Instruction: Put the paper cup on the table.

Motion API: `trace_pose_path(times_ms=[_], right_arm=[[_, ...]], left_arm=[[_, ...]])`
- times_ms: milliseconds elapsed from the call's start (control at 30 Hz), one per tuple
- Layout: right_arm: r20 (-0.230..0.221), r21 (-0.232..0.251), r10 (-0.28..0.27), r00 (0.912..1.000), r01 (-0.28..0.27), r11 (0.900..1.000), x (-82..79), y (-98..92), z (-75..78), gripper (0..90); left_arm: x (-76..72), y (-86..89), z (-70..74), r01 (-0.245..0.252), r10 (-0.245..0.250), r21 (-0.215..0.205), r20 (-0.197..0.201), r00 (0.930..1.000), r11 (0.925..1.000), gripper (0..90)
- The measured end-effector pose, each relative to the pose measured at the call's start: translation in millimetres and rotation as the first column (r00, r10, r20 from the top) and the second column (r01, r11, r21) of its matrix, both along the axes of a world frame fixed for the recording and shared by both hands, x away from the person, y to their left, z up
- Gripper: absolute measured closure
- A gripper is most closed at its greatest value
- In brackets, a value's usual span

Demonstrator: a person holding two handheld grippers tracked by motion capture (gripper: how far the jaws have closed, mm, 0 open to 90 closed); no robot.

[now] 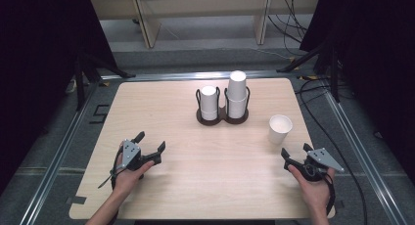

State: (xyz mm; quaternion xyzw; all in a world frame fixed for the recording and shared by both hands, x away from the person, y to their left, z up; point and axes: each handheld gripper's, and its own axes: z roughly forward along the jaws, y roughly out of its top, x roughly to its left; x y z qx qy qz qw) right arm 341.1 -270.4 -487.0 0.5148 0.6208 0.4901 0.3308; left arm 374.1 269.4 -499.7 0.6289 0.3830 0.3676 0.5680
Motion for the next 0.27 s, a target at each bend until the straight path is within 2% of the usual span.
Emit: trace_pose_path(times_ms=[33, 67, 100, 133, 167, 200, 267], right_arm=[[0.002, -0.005, -0.008, 1.0, 0.008, 1.0, -1.4, -0.1, 0.6, 14.9], [-0.013, -0.005, -0.004, 0.9999, 0.004, 1.0, -3.6, -0.3, 1.1, 14.9], [0.024, 0.003, 0.007, 0.9997, -0.007, 1.0, -3.7, -0.5, 0.1, 14.8], [0.026, 0.002, -0.006, 0.9996, 0.006, 1.0, -5.3, -0.3, 0.5, 14.8], [0.031, -0.036, 0.001, 0.9995, 0.0, 0.999, -5.5, -2.3, 0.7, 14.8], [0.038, 0.008, 0.01, 0.9992, -0.011, 1.0, -6.0, -0.7, 0.1, 14.8], [0.036, 0.017, 0.018, 0.9992, -0.019, 1.0, -6.5, -1.1, 0.3, 14.8]], left_arm=[[-1.4, 0.4, 0.7, -0.007, 0.007, 0.006, -0.018, 0.9998, 1.0, 9.6], [-1.1, 0.2, 0.6, -0.006, 0.006, 0.008, -0.016, 0.9999, 1.0, 9.5], [-1.1, -0.2, 0.9, -0.005, 0.005, 0.014, -0.022, 0.9997, 0.9999, 9.2], [-1.3, -1.1, 0.8, -0.003, 0.004, 0.009, -0.028, 0.9996, 0.9999, 9.0], [0.0, -2.9, 0.5, 0.004, -0.004, 0.012, -0.022, 0.9997, 0.9999, 8.8], [-0.3, -4.3, 1.1, 0.013, -0.012, 0.027, -0.034, 0.9994, 0.9996, 8.7], [-0.4, -10.8, 2.1, 0.045, -0.042, 0.053, -0.055, 0.9976, 0.9976, 8.6]])
